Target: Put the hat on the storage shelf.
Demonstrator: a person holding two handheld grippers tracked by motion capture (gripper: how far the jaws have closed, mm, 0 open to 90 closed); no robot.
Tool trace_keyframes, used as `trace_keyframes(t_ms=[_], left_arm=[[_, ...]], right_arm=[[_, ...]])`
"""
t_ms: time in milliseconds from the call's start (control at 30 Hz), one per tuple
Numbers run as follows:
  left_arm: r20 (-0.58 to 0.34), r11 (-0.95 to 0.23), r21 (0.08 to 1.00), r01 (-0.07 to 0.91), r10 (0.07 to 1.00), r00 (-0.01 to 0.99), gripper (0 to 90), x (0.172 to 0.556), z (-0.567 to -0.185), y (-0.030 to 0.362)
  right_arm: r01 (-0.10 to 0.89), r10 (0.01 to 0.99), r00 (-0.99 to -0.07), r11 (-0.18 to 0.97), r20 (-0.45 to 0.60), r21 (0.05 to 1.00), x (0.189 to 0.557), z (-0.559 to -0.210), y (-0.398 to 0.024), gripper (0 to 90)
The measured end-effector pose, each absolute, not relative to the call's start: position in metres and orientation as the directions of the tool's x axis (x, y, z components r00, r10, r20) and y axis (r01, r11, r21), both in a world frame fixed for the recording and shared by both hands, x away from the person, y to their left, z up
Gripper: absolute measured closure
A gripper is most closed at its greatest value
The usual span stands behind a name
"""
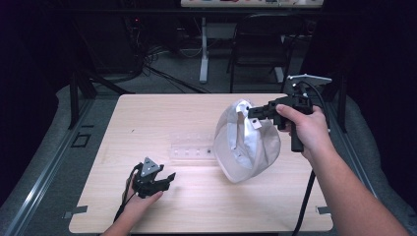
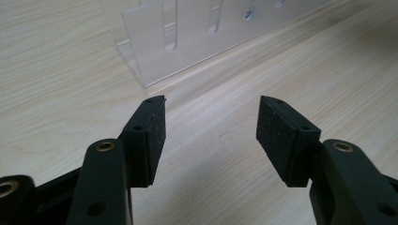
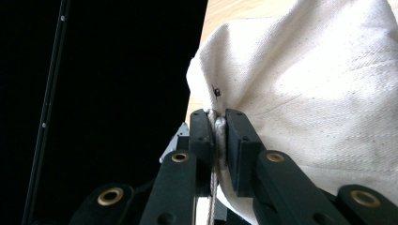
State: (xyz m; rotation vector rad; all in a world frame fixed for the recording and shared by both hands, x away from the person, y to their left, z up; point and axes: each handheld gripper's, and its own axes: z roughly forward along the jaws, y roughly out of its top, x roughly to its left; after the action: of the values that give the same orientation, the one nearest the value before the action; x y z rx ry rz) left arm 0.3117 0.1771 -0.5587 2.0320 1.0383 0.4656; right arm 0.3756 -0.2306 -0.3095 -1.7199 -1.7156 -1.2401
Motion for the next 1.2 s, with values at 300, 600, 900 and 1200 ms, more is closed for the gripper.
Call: trace_keyframes(t_ms=[300,600,900,1200], left_arm=[[-0.045,-0.367,0.793,0.487,0.761,0.647,43.9,0.307,-0.553,0.158],[-0.038,-0.380,0.819,0.429,0.711,0.702,43.8,0.299,-0.539,0.126],[-0.014,-0.378,0.853,0.359,0.672,0.741,41.5,0.294,-0.521,0.094],[-0.006,-0.391,0.865,0.315,0.619,0.785,41.0,0.291,-0.510,0.062]], right_arm=[[0.938,0.577,-0.159,-0.164,0.801,0.305,0.382,-0.305,-0.225,82.0],[0.935,0.566,-0.166,-0.170,0.808,0.311,0.389,-0.304,-0.217,82.0],[0.930,0.564,-0.177,-0.174,0.807,0.325,0.394,-0.299,-0.208,82.0],[0.931,0.564,-0.179,-0.169,0.806,0.325,0.398,-0.299,-0.200,82.0]])
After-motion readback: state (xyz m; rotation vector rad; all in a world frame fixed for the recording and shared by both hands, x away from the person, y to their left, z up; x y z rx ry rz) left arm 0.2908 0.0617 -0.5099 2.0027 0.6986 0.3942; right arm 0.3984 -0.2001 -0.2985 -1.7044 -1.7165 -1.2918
